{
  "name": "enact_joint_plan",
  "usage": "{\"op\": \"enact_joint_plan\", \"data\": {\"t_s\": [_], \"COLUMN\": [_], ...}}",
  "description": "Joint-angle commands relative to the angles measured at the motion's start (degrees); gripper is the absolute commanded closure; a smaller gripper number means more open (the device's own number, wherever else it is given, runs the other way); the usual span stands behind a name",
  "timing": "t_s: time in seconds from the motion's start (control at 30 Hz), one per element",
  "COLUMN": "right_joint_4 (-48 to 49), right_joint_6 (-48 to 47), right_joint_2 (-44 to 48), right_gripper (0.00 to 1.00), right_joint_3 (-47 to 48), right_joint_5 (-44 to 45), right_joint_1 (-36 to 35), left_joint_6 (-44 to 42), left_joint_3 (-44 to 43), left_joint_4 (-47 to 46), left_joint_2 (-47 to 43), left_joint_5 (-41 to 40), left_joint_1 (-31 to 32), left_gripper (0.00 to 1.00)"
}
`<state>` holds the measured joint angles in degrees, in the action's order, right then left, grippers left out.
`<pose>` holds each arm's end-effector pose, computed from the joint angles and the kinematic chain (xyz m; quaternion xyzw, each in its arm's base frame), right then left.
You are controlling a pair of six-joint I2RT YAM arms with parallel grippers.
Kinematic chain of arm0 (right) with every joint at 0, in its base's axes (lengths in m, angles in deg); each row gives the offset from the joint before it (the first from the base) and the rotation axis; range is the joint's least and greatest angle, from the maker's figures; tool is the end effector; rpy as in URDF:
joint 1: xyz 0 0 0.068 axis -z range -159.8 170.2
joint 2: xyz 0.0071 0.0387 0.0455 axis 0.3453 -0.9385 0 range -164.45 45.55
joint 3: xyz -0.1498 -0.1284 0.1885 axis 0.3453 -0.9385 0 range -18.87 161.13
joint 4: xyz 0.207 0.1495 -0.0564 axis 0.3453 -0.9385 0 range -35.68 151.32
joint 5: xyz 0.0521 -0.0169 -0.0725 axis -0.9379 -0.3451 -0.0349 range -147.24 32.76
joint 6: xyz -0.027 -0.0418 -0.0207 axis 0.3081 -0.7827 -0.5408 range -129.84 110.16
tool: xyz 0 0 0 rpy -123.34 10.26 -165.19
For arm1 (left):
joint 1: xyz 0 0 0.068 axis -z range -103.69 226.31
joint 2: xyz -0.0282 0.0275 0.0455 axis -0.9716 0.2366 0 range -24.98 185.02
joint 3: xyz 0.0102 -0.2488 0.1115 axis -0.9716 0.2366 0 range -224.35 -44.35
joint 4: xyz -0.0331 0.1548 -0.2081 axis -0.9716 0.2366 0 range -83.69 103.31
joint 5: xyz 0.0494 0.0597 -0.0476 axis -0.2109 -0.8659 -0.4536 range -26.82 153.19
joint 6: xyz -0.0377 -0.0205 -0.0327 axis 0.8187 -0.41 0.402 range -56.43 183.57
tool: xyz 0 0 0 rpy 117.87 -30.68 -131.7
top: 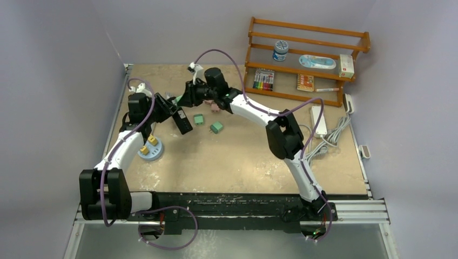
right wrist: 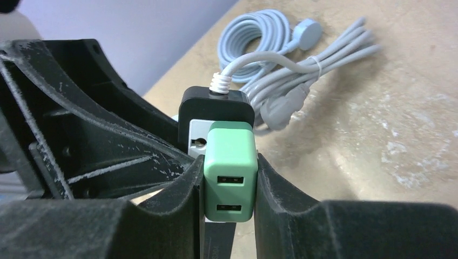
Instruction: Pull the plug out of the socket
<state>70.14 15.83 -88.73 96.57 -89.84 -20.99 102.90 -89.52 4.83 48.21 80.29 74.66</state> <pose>0.4072 0.3820 0.2622 -0.2780 0.7043 0.5193 0.3963 0.2850 -0.0022 0.2557 -0.2212 0.8152 -0.2877 0.4513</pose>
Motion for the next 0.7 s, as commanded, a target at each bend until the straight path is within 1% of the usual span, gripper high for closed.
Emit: {"op": "enact_joint_plan", "data": {"t_s": [0.0,0.03,0.07,0.1,0.13,0.17,0.2,0.23,0.27,0.3,0.33,0.37,0.4,0.43,0.47,0.5,0.53,0.57,0.6,0.63,0.67], "right_joint_4": [-7.1,-2.7,5.1,11.9,4.0,-3.7,-2.9,1.1,6.2,11.4,7.6,-0.3,-0.8,8.9,20.3,19.8,11.6,6.4,5.3,1.2,0.3], "right_joint_6": [-12.7,-10.3,-5.3,0.4,-3.7,-10.7,-16.5,-17.7,-13.8,-6.2,-4.4,-10.4,-10.6,-5.7,5.3,7.2,0.5,-3.9,-3.4,-7.1,-8.5], "right_joint_2": [6.8,7.6,8.0,8.3,9.1,10.9,13.8,16.8,18.2,17.8,16.9,16.7,18.0,19.6,20.2,19.9,18.9,18.5,18.4,18.6,19.5], "right_gripper": [1.0,1.0,1.0,1.0,1.0,1.0,1.0,1.0,1.0,1.0,1.0,1.0,1.0,1.0,1.0,1.0,1.0,1.0,1.0,1.0,1.0], "right_joint_3": [2.4,0.4,-2.3,-4.2,-1.3,0.3,-3.3,-7.4,-10.4,-11.3,-8.6,-5.7,-7.2,-13.0,-17.3,-16.5,-12.4,-9.9,-9.0,-7.4,-7.4], "right_joint_5": [12.7,2.8,-10.0,-13.5,-3.3,15.1,25.5,23.6,8.3,-0.7,2.3,9.2,8.5,-3.5,-9.5,-9.1,-6.4,-4.8,-1.7,4.4,3.6], "right_joint_1": [-3.3,-1.9,-0.2,1.0,0.4,-2.4,-5.8,-5.7,-2.5,1.2,2.3,1.1,0.5,2.6,5.0,5.7,4.7,3.7,3.0,2.0,1.2], "left_joint_6": [-1.9,-2.4,-2.8,-3.2,-3.6,-3.9,-4.0,-4.1,-4.1,-4.1,-4.0,-3.9,-3.9,-3.8,-3.5,-3.1,-2.8,-2.7,-2.6,-2.6,-2.6], "left_joint_3": [-5.3,-5.5,-5.6,-5.7,-5.9,-6.3,-6.7,-7.2,-7.7,-8.0,-8.6,-9.5,-10.2,-10.7,-11.0,-11.1,-11.3,-11.7,-12.2,-12.7,-13.1], "left_joint_4": [0.7,1.8,2.1,2.4,3.0,3.7,4.4,4.9,5.1,5.2,5.6,6.2,7.0,7.4,7.2,6.8,6.4,6.4,6.7,7.1,7.3], "left_joint_2": [-1.2,-1.4,-1.7,-1.8,-1.8,-1.7,-1.5,-1.2,-0.7,-0.1,0.7,1.6,2.7,3.5,4.1,4.6,5.0,5.4,5.8,6.1,6.4], "left_joint_5": [-7.8,-8.7,-9.3,-9.7,-10.3,-10.9,-11.7,-12.6,-13.1,-13.4,-13.6,-13.7,-13.7,-13.8,-13.7,-13.5,-13.0,-12.8,-12.9,-13.3,-13.5], "left_joint_1": [-0.6,-0.6,-0.6,-0.6,-0.6,-0.6,-0.6,-0.6,-0.6,-0.6,-0.7,-0.7,-0.7,-0.7,-0.8,-0.9,-1.0,-1.0,-1.0,-1.0,-1.0], "left_gripper": [1.0,1.0,1.0,1.0,1.0,1.0,1.0,1.0,1.0,1.0,1.0,1.0,1.0,1.0,1.0,1.0,1.0,1.0,1.0,1.0,1.0]}}
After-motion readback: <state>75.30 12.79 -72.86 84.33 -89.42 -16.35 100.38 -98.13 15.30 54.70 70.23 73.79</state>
